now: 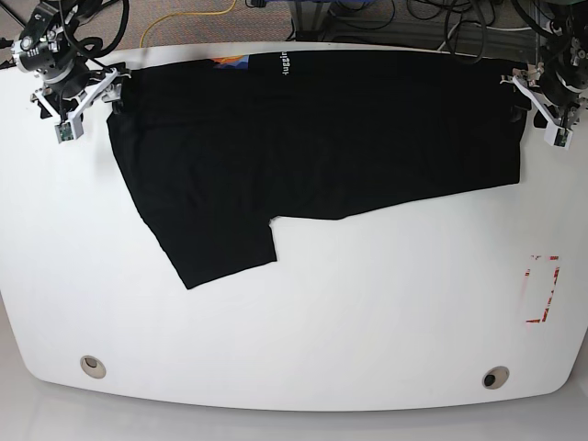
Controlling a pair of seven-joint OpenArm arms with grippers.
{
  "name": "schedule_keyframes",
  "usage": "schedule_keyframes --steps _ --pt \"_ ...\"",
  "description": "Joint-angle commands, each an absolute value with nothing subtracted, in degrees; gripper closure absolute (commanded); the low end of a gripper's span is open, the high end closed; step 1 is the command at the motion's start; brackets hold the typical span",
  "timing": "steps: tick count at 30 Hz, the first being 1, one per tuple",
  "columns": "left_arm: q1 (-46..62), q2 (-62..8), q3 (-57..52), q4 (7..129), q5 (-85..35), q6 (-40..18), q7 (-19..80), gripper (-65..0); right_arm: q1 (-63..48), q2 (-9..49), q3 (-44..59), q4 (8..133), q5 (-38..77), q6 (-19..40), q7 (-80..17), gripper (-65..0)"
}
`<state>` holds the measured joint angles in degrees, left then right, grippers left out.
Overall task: Fold the T-shirt properly
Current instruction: 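Release the shirt with the right gripper and move it along the hem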
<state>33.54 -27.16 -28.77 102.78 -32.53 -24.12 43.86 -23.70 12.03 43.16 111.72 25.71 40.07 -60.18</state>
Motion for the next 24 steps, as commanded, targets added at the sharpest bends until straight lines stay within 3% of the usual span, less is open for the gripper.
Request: schedule_keyframes --steps 1,18,24 --pt "33.89 -28.00 -29.41 104.66 -32.75 -24.22 43.30 -33.5 -20.79 12.62 43.38 112.57 26.33 40.00 -58.59 -48.8" --pt "26.51 -21.93 -34.95 106.51 -32.22 -24.22 43.30 -33.2 0.13 16.92 31.87 94.29 26.15 40.00 -58.24 -48.8" --pt "26.07 -21.67 -37.14 106.51 -32.22 -24.22 43.30 -33.2 5.14 18.33 30.73 85.23 25.36 40.00 -53.76 -48.8"
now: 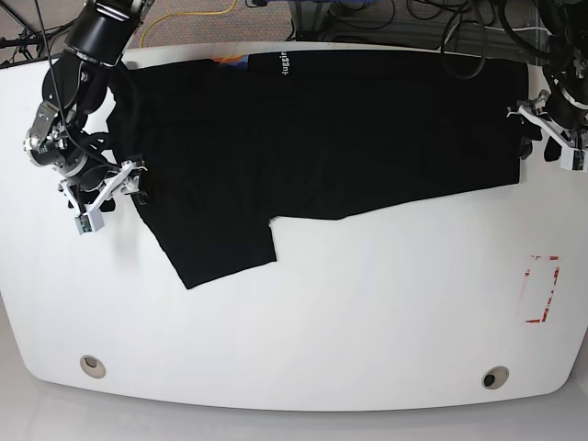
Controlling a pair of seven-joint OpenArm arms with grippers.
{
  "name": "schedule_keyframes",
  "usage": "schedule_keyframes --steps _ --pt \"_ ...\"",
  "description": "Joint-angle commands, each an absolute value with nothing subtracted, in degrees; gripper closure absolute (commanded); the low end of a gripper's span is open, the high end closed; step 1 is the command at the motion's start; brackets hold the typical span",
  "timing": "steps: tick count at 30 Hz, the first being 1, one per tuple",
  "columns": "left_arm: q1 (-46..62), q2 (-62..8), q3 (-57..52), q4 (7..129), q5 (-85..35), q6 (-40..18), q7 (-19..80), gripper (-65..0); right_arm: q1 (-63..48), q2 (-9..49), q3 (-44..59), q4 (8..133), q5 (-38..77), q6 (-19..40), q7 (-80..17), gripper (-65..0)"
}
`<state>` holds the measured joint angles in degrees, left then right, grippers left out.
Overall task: Fold the T-shirt properly
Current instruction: 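Release the shirt with the right gripper and move it along the hem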
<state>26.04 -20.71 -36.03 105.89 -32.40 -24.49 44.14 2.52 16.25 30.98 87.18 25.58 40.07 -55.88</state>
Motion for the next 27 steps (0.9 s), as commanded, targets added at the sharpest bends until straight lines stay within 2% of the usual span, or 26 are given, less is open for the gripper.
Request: schedule_keyframes --steps 1,5,19,27 --pt "25.98 -21.67 -37.32 106.51 -32.22 -24.22 43.30 -33.2 6.29 18.59 29.67 83.21 24.66 40.00 -52.79 -48.8" --pt "25.63 -21.67 -37.76 106.68 -32.31 -24.22 43.30 -33.2 9.01 19.03 26.77 78.02 21.85 40.00 -50.59 -48.8" --pt "25.45 -21.76 -42.68 106.42 -32.22 -24.22 43.30 -33.2 13.93 18.51 26.15 62.99 16.66 40.00 -41.10 -48.8" --pt "25.45 -21.93 -42.95 106.51 -32.22 -24.22 43.30 -33.2 14.37 17.27 21.05 61.32 16.92 40.00 -39.69 -48.7"
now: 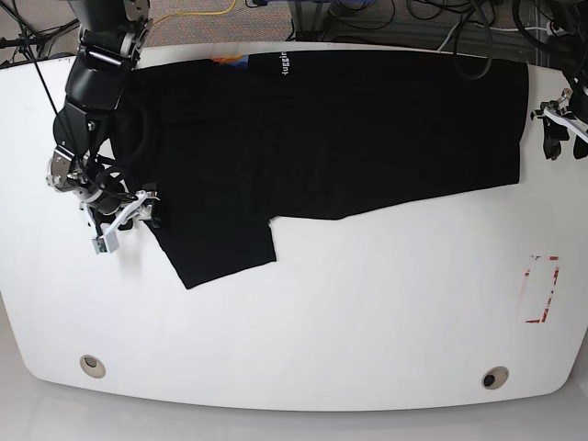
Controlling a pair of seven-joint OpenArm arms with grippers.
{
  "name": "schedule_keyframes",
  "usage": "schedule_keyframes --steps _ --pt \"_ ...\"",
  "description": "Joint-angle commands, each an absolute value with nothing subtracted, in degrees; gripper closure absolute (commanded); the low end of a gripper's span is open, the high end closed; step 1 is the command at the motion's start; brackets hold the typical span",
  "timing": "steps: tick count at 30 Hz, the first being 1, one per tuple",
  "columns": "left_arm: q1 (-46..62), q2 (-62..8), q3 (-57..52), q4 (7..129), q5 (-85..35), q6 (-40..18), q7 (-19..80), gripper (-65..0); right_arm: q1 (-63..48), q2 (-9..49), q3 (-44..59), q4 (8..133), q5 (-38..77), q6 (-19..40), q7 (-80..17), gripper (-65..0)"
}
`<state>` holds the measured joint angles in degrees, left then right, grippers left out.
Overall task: Fold the T-shirt properly
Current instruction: 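Release the shirt with the right gripper and move it along the hem, then grasp the shirt hem with the left gripper beside the shirt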
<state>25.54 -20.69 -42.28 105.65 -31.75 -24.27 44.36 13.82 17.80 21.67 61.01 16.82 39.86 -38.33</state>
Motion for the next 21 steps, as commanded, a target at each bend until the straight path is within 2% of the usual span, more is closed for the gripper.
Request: schedule_keyframes --steps 1,8,13,18,21 --pt "25.45 -21.93 -42.95 106.51 -32.22 -24.22 43.30 -33.2 14.37 16.84 20.88 61.32 16.84 40.00 -39.69 -48.2" --pt "25.45 -21.93 -42.95 106.42 -32.22 -24.22 43.30 -33.2 14.37 15.78 20.70 61.32 16.84 40.00 -39.69 -40.4" --pt "25.36 -21.93 -42.95 106.42 -32.13 -24.22 43.30 -33.2 14.37 14.73 20.70 61.32 16.48 40.00 -39.69 -32.0" --pt "25.01 -22.02 -42.77 105.54 -32.13 -24.22 43.30 -33.6 14.46 14.73 20.70 61.14 16.48 40.00 -39.43 -16.6" --pt "23.34 -22.02 -42.68 103.16 -32.13 -24.22 43.30 -33.8 14.55 14.73 20.62 61.14 16.48 40.00 -39.43 -3.0"
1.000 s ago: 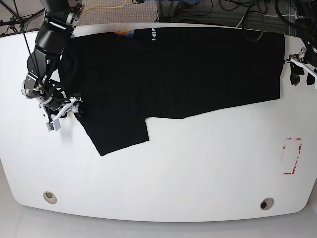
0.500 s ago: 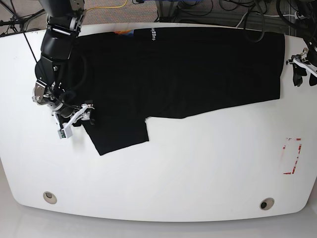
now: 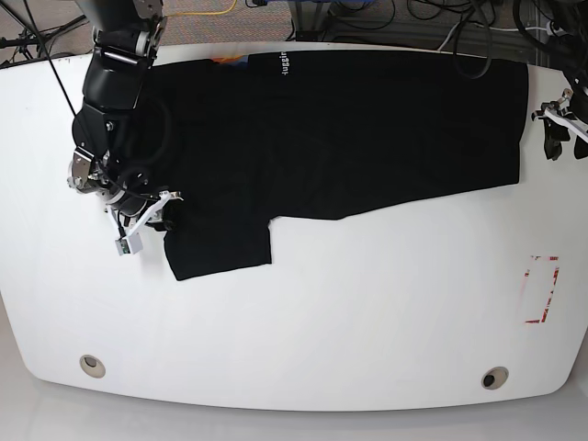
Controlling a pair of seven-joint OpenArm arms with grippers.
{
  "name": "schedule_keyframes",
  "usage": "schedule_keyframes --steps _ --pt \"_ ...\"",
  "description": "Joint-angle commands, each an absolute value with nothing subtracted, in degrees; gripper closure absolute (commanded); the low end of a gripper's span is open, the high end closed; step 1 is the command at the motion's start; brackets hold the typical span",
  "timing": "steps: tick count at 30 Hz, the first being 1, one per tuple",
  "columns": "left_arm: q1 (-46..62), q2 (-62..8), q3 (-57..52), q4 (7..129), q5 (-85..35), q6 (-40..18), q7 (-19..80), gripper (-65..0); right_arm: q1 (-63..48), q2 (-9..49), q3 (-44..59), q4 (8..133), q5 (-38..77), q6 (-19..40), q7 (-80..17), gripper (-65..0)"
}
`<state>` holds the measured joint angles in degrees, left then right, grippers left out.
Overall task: Fold the T-shirt properly
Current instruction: 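Grasp the shirt hem with the left gripper beside the shirt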
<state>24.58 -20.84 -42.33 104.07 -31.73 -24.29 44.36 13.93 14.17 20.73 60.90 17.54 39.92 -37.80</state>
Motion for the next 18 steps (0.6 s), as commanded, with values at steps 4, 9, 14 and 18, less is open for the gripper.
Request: schedule_keyframes --steps 4,9,14,18 --pt "21.05 -22.11 -42.51 97.80 -32.31 -24.22 43.47 -34.9 14.55 14.73 20.62 61.14 16.48 40.00 -39.43 0.0" --pt "13.76 -23.43 -41.80 90.51 -32.40 -24.22 49.89 -46.3 14.55 14.99 20.62 61.41 16.48 40.00 -39.43 0.0" --pt "8.75 -23.43 -41.98 85.76 -32.57 -24.22 52.00 -49.0 14.46 15.60 20.62 61.41 16.48 40.00 -39.43 0.0" --pt "6.02 -23.43 -41.54 83.91 -32.66 -24.22 52.09 -49.3 14.46 15.60 20.62 61.41 16.48 40.00 -39.43 0.0"
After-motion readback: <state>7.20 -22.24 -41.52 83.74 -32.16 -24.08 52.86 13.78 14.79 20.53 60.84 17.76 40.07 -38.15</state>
